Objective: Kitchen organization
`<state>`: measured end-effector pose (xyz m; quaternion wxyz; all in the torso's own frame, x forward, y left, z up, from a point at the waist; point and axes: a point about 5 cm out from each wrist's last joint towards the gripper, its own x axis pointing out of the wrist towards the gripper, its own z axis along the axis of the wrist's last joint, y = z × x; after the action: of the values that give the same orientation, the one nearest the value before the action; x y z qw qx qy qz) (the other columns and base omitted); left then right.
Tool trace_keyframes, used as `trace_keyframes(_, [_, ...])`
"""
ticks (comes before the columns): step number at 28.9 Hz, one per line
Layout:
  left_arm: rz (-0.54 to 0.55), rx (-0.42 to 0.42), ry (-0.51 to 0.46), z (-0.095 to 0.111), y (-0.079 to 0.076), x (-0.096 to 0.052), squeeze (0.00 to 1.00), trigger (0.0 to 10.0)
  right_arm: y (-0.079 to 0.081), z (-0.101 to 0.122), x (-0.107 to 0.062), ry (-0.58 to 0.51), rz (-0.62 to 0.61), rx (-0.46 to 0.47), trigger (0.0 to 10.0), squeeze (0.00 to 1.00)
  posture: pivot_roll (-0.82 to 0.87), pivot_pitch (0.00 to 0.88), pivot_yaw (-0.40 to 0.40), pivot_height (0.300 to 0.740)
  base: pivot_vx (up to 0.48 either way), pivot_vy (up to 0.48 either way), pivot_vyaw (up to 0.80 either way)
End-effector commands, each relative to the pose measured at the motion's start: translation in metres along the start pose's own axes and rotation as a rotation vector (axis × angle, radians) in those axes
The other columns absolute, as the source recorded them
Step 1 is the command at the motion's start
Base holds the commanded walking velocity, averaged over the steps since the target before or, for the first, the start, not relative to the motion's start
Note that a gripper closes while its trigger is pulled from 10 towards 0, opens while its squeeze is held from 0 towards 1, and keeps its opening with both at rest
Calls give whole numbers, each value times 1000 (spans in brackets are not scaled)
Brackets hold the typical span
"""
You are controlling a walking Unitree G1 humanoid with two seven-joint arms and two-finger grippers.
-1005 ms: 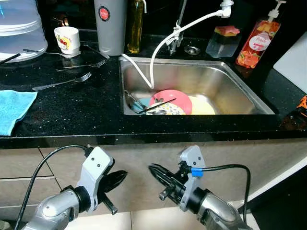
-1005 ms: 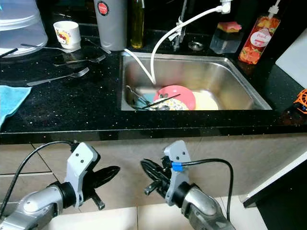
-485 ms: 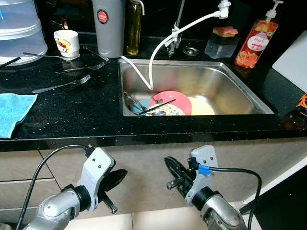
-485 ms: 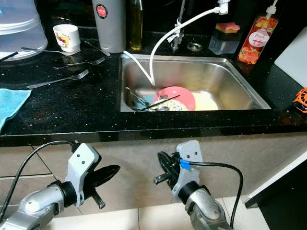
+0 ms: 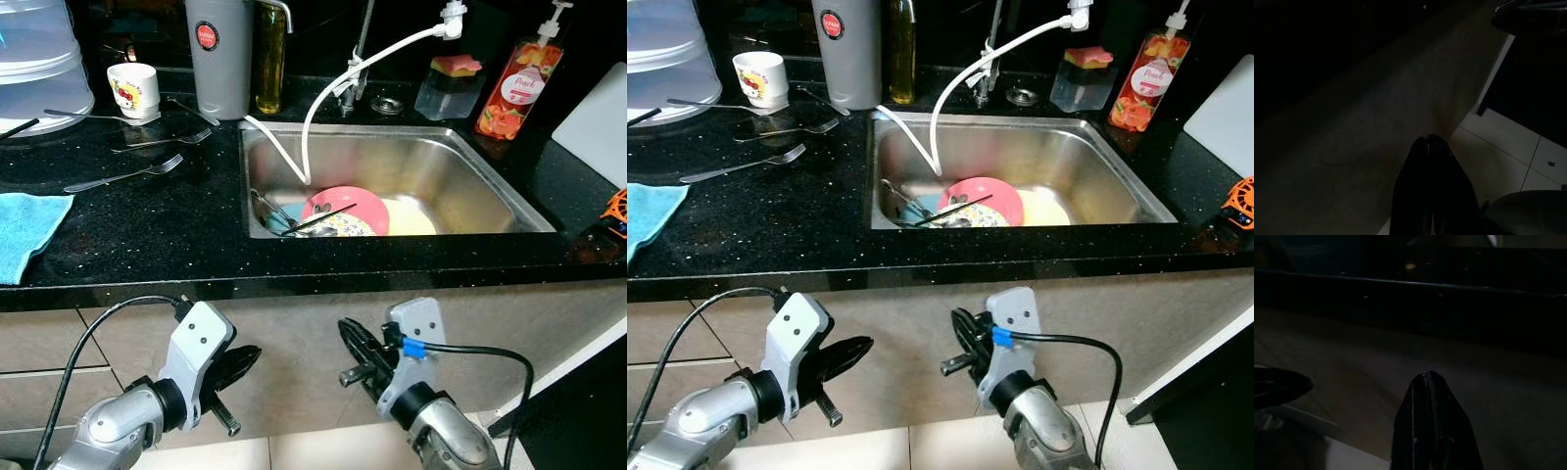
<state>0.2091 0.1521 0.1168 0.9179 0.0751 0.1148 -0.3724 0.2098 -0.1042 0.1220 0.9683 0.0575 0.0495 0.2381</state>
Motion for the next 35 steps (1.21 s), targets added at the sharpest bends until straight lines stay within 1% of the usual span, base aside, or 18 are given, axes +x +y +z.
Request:
trace_keyframes(1, [-18, -15, 1, -3, -3, 3, 0, 10000, -1, -4, 0, 18, 14, 11, 10000, 0, 168, 0, -65, 740, 0, 0, 0])
trace_keyframes(10, [-17, -26, 2, -5, -6, 3, 0, 10000, 1, -3, -2, 13, 31, 8, 10000, 0, 168, 0, -67, 740, 0, 0, 0])
trace_keyframes(14, [-15, -29, 6, -6, -6, 2, 0, 10000, 1, -2, -2, 5, 18, 4, 10000, 0, 164, 0, -65, 740, 0, 0, 0])
trace_keyframes(17, [-10, -27, 7, -7, -5, 2, 0, 10000, 0, -1, -3, -9, -15, -5, 10000, 0, 160, 0, -58, 740, 0, 0, 0])
trace_keyframes(24, [-15, -24, 4, -6, -6, 4, 0, 10000, -4, 1, -3, -27, -52, -30, 10000, 0, 161, 0, -61, 740, 0, 0, 0])
trace_keyframes(35, [-23, -24, 2, -5, -5, 6, 0, 10000, -8, 3, -4, -41, -90, -57, 10000, 0, 156, 0, -66, 740, 0, 0, 0])
